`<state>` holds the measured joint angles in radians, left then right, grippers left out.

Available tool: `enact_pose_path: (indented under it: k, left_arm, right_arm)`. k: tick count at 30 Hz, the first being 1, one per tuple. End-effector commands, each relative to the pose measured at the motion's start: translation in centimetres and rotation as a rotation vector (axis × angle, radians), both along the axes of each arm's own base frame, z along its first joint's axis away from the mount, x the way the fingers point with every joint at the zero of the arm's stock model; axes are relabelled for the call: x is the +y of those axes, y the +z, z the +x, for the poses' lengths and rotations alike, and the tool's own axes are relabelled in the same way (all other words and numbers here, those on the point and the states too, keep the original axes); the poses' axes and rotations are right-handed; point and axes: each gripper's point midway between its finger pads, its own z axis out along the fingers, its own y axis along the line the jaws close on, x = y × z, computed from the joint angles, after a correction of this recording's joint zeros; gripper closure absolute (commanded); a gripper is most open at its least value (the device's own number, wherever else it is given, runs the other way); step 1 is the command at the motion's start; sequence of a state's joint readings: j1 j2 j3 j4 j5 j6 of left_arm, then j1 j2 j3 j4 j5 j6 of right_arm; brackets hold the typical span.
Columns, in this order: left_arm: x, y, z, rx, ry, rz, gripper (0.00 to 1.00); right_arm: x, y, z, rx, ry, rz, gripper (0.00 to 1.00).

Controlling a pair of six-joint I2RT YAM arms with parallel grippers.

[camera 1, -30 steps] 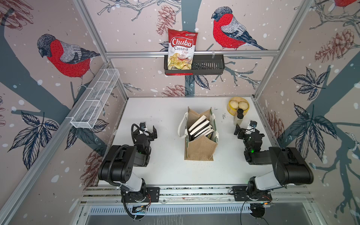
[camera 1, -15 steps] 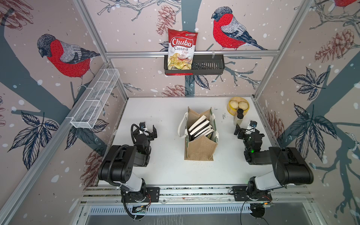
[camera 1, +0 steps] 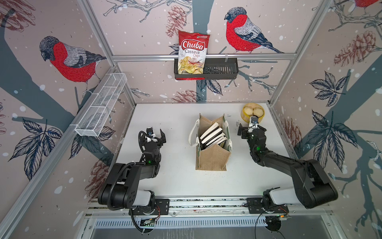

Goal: Take out the books from the canvas bag
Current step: Pick up the book from the canvas bag.

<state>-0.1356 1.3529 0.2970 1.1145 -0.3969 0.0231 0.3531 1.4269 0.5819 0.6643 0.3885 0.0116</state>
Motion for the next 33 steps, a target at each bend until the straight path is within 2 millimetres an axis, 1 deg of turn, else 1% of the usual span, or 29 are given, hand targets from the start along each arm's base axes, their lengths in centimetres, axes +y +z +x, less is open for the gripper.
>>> enact_pose_path:
  k: [1, 3, 4, 6, 7, 9, 11, 13, 16, 18, 19, 21, 25, 28, 31, 33]
  left_arm:
    - [0.2, 1.4, 0.6, 0.059, 0.025, -0.038, 0.01]
    - [-0.9, 2.8, 1.0, 0.093, -0.03, -0.109, 0.01]
    - [-1.9, 3.8, 1.3, 0.101, -0.086, -0.146, 0.01]
    - [-3.9, 5.3, 1.6, 0.12, -0.182, -0.213, 0.01]
    - [-5.3, 5.9, 1.7, 0.139, -0.242, -0.246, 0.01]
    - [-7.8, 6.6, 1.9, 0.19, -0.324, -0.281, 0.03]
    - [-10.7, 6.8, 1.8, 0.253, -0.406, -0.264, 0.03]
    - [-13.7, 7.1, 1.7, 0.3, -0.49, -0.23, 0.03]
    - [-17.6, 7.7, 1.3, 0.341, -0.631, -0.21, 0.04]
    - [-19.2, 8.4, 1.3, 0.357, -0.688, -0.204, 0.06]
    - [-19.9, 8.4, 1.2, 0.371, -0.709, -0.2, 0.08]
    - [-21.2, 9.7, 1.2, 0.37, -0.747, -0.188, 0.1]
    - [-23.6, 10.7, 0.7, 0.376, -0.807, -0.134, 0.1]
    - [-24.9, 10.8, 0.5, 0.389, -0.845, -0.109, 0.11]
    - [-25.8, 10.7, 0.6, 0.413, -0.869, -0.092, 0.12]
    - [-26.0, 10.4, 0.9, 0.423, -0.865, -0.086, 0.12]
  right_arm:
    - [-0.4, -2.9, -0.4, 0.198, -0.139, -0.053, 0.0]
    - [1.2, -3.0, -0.4, 0.243, -0.116, -0.059, 0.0]
    - [1.9, -2.9, -0.5, 0.258, -0.102, -0.049, 0.0]
    - [2.8, -2.5, -0.7, 0.285, -0.083, 0.011, 0.0]
    - [3.1, -2.2, -0.9, 0.3, -0.071, 0.048, 0.0]
    - [3.9, -1.3, -1.5, 0.317, -0.04, 0.106, 0.02]
    - [4.3, -0.1, -2.1, 0.33, -0.024, 0.153, 0.04]
    - [4.5, 1.3, -3.0, 0.341, -0.02, 0.185, 0.04]
    - [4.4, 3.1, -4.4, 0.35, -0.027, 0.209, 0.06]
    - [4.8, 4.1, -5.4, 0.356, -0.017, 0.23, 0.08]
    - [5.0, 4.8, -6.1, 0.353, -0.008, 0.245, 0.09]
    - [5.8, 5.8, -7.3, 0.35, 0.021, 0.276, 0.12]
    - [7.5, 7.0, -9.7, 0.391, 0.063, 0.343, 0.15]
    - [9.3, 7.7, -11.4, 0.435, 0.1, 0.381, 0.16]
    - [11.0, 8.6, -12.7, 0.474, 0.126, 0.391, 0.16]
    - [12.0, 9.3, -13.3, 0.501, 0.144, 0.401, 0.16]
